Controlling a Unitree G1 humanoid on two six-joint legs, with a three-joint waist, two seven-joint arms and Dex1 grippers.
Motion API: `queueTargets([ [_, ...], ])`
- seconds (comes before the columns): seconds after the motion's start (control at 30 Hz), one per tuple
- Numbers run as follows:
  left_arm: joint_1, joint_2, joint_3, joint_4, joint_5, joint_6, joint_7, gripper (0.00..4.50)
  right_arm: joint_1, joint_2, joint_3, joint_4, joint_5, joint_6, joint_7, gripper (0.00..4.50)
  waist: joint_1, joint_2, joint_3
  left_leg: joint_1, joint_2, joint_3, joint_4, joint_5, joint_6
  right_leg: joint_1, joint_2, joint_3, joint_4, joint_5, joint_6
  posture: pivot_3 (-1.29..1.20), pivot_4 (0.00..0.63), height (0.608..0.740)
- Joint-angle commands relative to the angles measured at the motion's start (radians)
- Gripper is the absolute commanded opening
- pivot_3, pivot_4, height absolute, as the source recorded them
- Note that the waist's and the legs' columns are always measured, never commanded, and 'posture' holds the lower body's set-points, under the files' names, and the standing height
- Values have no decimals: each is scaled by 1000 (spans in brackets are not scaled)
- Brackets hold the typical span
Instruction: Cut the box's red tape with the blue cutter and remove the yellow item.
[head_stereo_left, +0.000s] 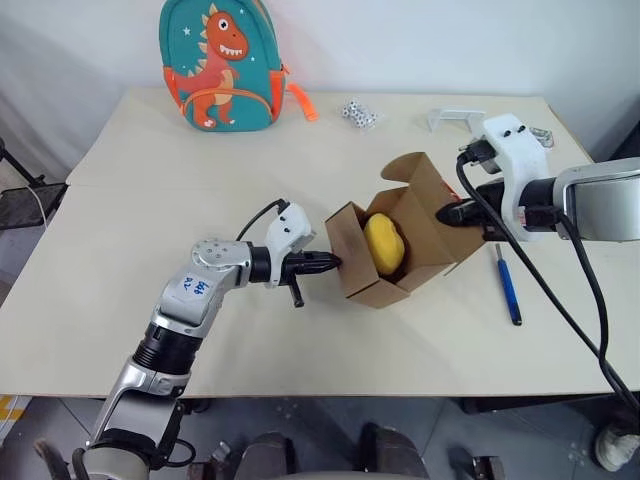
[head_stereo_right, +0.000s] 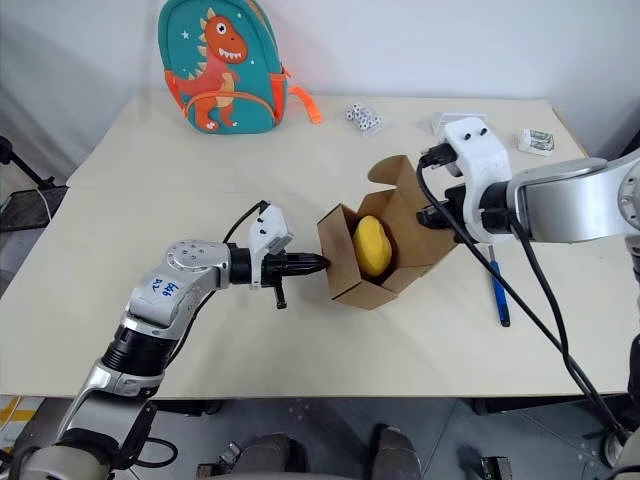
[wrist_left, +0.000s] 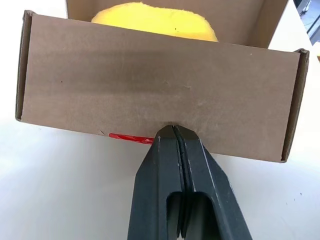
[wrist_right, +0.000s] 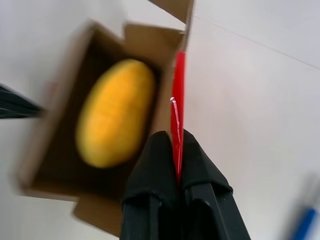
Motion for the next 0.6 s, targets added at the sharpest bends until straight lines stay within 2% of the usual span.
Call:
queueTargets([
  [0.03, 41, -13, -74, 20, 20, 48, 3, 0, 24, 12, 1, -34, -50, 58, 73, 22, 0, 1, 0, 0, 0, 0, 0, 0, 0, 0, 0, 0, 0, 0, 0, 0, 150, 740],
  [0.27, 52, -20, -76, 12, 26, 58, 10, 0, 34, 60, -37, -38, -159, 104, 139, 22, -3, 3, 2, -15, -1, 2, 0, 1, -1, -17, 0, -2, 4, 0, 0, 0, 150, 740],
  [0.57, 51, -20, -68, 20, 34, 38, 16, 0, 69, 117, -97, -51, -198, 147, 138, 22, -4, 3, 2, -16, 0, 2, 0, 1, -2, -18, 0, -5, 3, 0, 1, 0, 150, 740],
  [0.6, 49, -18, -62, 14, 32, 38, 16, 0, 92, 113, -111, -56, -199, 149, 140, 456, -4, 3, 2, -16, 0, 2, 0, 1, -2, -18, 0, -5, 3, 0, 1, 0, 150, 740],
])
